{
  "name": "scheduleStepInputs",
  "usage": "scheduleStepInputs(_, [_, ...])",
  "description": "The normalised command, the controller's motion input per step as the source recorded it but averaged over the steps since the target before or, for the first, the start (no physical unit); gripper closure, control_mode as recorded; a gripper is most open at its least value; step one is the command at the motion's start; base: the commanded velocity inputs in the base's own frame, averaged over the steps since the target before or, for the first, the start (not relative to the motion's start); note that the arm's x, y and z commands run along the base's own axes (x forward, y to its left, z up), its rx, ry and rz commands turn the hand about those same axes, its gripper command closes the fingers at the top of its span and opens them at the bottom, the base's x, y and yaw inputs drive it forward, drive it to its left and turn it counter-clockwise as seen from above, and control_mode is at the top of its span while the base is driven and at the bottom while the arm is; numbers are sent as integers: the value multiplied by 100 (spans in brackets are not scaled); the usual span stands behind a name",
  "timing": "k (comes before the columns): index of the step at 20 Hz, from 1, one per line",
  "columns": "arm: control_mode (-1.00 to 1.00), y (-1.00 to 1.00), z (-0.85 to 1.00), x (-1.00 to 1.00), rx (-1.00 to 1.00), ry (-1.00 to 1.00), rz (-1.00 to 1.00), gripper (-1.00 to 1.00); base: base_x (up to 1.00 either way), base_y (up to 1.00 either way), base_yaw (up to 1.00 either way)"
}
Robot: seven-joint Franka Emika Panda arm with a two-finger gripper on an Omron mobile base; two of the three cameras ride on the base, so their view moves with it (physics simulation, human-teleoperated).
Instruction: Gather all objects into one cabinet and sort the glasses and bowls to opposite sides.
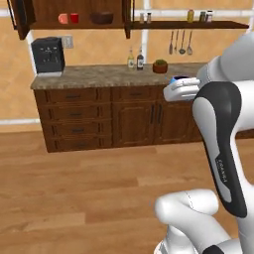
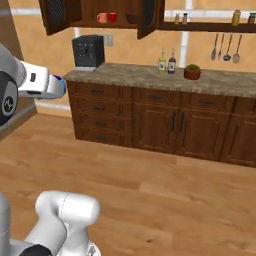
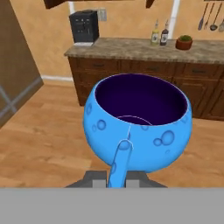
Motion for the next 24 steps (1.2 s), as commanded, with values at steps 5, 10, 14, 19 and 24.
scheduleStepInputs(5, [100,0,0,0,0,0,0,100,100,86,8])
scheduleStepInputs(10, [100,0,0,0,0,0,0,100,100,23,0])
scheduleStepInputs(14, [100,0,0,0,0,0,0,100,100,0,0])
scheduleStepInputs(19, [100,0,0,0,0,0,0,100,100,30,0])
scheduleStepInputs(24, [100,0,0,0,0,0,0,100,100,7,0])
